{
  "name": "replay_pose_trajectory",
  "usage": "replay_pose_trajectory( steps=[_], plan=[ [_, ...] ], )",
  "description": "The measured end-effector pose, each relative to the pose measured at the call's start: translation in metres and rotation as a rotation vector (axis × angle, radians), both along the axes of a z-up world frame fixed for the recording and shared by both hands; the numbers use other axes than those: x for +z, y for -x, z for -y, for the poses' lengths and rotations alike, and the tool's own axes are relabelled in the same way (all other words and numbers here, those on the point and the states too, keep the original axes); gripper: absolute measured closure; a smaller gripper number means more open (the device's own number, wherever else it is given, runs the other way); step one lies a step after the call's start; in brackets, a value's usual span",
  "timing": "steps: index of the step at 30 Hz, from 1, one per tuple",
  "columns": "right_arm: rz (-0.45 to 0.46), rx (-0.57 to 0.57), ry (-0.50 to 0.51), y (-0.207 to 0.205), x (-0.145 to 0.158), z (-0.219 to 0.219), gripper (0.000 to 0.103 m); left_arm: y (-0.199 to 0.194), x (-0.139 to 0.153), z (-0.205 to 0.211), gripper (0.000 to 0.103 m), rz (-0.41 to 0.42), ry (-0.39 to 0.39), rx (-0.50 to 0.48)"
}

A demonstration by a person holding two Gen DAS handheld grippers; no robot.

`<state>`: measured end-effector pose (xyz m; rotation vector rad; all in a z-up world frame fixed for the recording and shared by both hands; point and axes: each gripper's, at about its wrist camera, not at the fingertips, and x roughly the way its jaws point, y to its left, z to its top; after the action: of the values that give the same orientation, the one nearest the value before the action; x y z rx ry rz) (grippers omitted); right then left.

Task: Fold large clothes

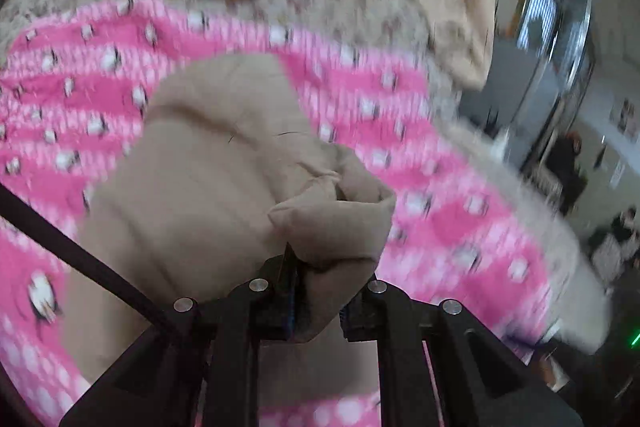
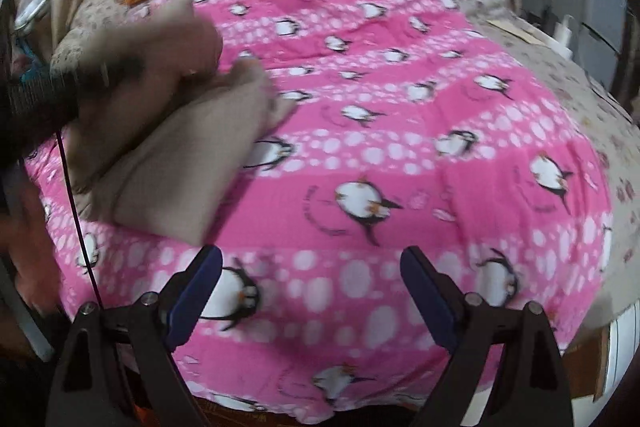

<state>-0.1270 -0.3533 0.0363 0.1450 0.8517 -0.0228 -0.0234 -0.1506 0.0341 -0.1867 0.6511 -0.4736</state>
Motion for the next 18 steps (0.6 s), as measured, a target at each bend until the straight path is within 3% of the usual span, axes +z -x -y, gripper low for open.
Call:
replay_pose_trajectory(
  steps=[3, 6, 9, 12, 14, 16, 18],
  plan=[
    [0.004, -0.017, 0.004, 0.004, -0.001, 0.007, 0.010, 0.013, -0.026, 0.006, 0.102, 0.031, -0.073, -0.040],
    [0.028, -0.029, 0.017, 0.005, 0.001, 0.008, 0.010, 0.027, -0.026, 0.010, 0.094, 0.100, -0.127, -0.061],
    [0.061, -0.058, 0.019, 0.003, 0.007, 0.010, 0.010, 0.035, -0.020, 0.006, 0.082, 0.078, -0.097, -0.107],
    [0.110, -0.087, 0.016, 0.003, 0.015, 0.012, 0.010, 0.051, -0.009, -0.003, 0.080, 0.039, -0.041, -0.188],
    [0.191, -0.108, 0.006, 0.004, 0.028, 0.012, 0.010, 0.058, 0.003, -0.015, 0.080, 0.037, -0.017, -0.208],
    [0.276, -0.114, 0.003, 0.006, 0.040, 0.009, 0.010, 0.065, 0.023, -0.040, 0.080, 0.113, -0.005, -0.128],
    [0.355, -0.050, -0.007, 0.001, 0.053, -0.007, 0.014, 0.059, 0.040, -0.070, 0.080, 0.171, 0.025, 0.009]
  ],
)
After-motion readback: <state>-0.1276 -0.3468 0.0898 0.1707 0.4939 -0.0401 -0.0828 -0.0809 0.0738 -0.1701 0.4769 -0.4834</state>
